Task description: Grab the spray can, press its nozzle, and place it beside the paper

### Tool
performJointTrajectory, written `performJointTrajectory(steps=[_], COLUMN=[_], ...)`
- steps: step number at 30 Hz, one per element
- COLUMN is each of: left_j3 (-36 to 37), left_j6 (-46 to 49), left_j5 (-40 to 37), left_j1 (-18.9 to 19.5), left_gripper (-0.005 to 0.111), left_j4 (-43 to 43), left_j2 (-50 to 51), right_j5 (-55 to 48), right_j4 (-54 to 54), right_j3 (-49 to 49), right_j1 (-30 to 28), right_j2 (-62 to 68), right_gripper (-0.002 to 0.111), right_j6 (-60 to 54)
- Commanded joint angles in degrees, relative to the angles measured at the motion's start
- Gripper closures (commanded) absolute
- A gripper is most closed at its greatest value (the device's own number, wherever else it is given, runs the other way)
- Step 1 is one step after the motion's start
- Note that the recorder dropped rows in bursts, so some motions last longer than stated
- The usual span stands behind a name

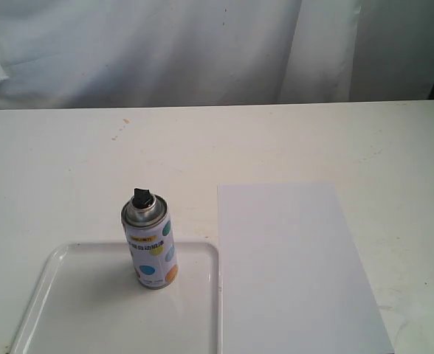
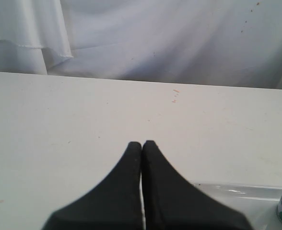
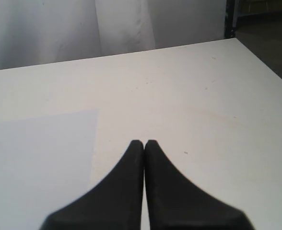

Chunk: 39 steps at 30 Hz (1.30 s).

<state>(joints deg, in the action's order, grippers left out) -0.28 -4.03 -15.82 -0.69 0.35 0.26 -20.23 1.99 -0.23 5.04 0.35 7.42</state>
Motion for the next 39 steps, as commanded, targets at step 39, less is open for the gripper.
performJointTrajectory(steps=[39], left_j3=[0.28], left_j6=[-0.04], left_j5=[0.58], left_j1=[-0.26], left_gripper=[0.107], left_j4=[0.2], left_j2=[-0.26], right_j5=[0.29], right_j4=[0.62], right_j3=[0.23], right_j1=[-1.19], right_j2=[-0.35], right_gripper=[0.108], right_j6=[-1.48])
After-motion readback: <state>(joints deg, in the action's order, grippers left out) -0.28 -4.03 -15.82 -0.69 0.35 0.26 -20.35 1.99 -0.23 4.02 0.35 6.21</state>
